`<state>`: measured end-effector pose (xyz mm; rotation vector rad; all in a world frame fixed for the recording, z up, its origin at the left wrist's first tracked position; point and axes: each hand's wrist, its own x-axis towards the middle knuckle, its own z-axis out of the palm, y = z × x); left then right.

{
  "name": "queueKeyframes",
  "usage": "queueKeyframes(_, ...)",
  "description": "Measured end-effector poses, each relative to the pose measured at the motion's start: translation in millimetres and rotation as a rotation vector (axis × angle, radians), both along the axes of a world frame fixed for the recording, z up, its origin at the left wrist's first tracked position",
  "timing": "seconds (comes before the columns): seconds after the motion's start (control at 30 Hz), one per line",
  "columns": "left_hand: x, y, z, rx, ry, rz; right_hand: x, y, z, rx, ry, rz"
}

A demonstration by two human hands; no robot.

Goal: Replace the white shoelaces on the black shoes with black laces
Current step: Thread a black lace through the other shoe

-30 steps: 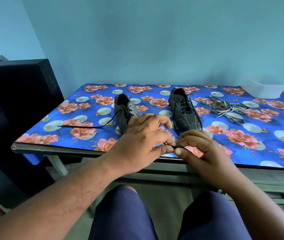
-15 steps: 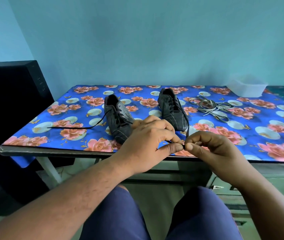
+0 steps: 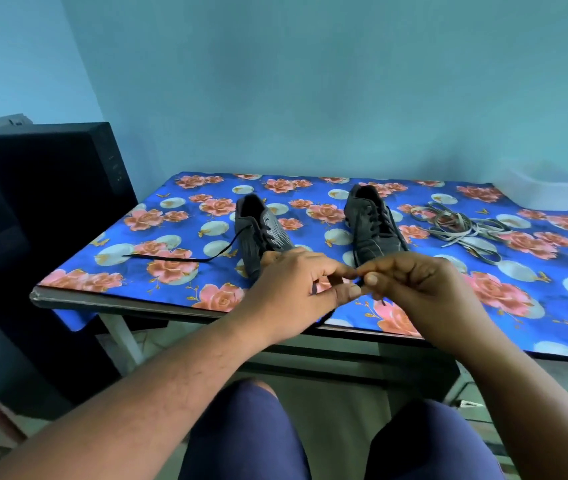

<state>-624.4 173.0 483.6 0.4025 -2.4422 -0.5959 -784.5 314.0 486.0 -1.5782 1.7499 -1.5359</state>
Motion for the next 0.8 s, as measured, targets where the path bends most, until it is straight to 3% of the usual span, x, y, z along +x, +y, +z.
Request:
queueKeyframes(0.1,6,-16,-4,0.175,0.086,-0.010,5,-32,-2,-0.013,-0.109,0.057)
queueKeyframes(0.3,22,-55,-11,0.382,0.159,0.058,3,-84,-10,0.065,-0.016,0.183)
queueKeyframes(0.47,22,-80,-11,0.355,0.229,0.116,3,-121,-3,0.047,0.052,0.212)
queueKeyframes(0.63,18,-107,-10,0.408,0.270,0.152,-3,-156,4,0.048,-0.044,0.253)
queueKeyframes(0.73,11,-122,-12,0.318,0.252,0.299,-14,-180,1,0.043,0.116,0.197)
queueKeyframes(0.8,3,-135,-15,0.118,0.215,0.461,-20,-199,-5,0.046,0.292,0.102)
